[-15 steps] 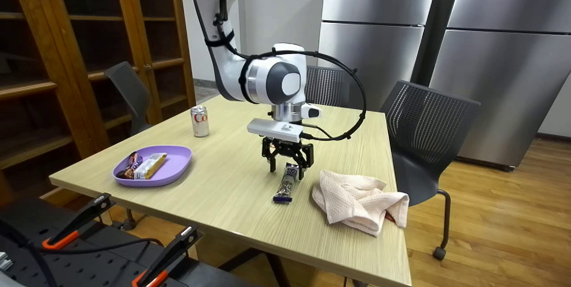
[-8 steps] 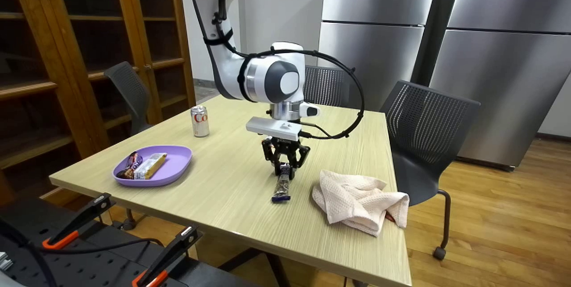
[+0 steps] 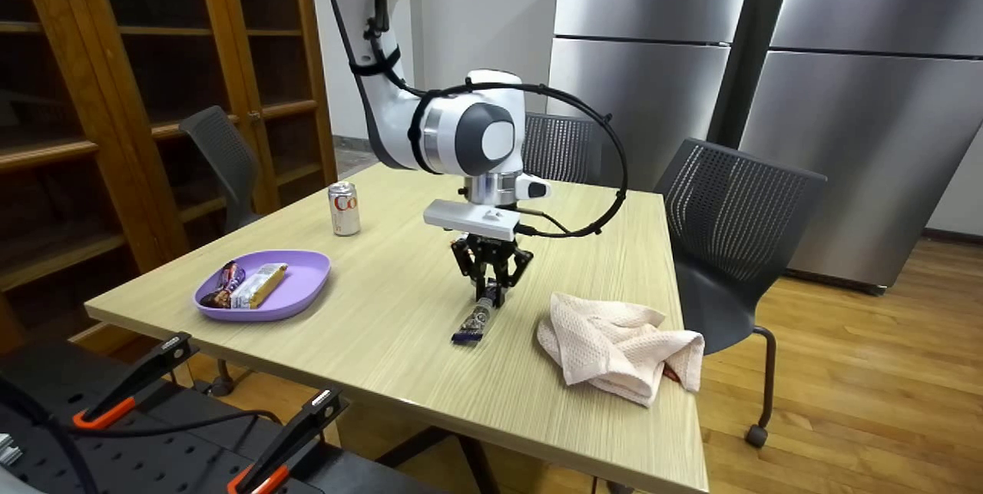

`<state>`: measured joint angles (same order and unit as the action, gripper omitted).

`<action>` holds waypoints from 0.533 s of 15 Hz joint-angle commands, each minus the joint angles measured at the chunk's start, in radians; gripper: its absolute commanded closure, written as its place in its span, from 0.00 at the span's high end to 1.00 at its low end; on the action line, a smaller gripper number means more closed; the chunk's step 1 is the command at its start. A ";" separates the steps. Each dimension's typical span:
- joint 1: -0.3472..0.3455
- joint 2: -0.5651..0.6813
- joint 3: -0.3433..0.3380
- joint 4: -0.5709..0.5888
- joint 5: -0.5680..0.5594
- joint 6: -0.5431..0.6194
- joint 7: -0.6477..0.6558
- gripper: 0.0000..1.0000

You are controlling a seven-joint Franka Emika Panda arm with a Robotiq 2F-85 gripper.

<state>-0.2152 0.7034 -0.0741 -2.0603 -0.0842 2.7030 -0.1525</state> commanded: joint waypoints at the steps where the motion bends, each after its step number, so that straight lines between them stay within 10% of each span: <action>1: 0.008 -0.059 0.007 -0.054 -0.001 0.011 -0.025 0.09; 8: 0.074 -0.110 0.013 -0.097 -0.012 0.024 -0.001 0.09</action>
<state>-0.1710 0.6563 -0.0635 -2.0976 -0.0855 2.7086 -0.1564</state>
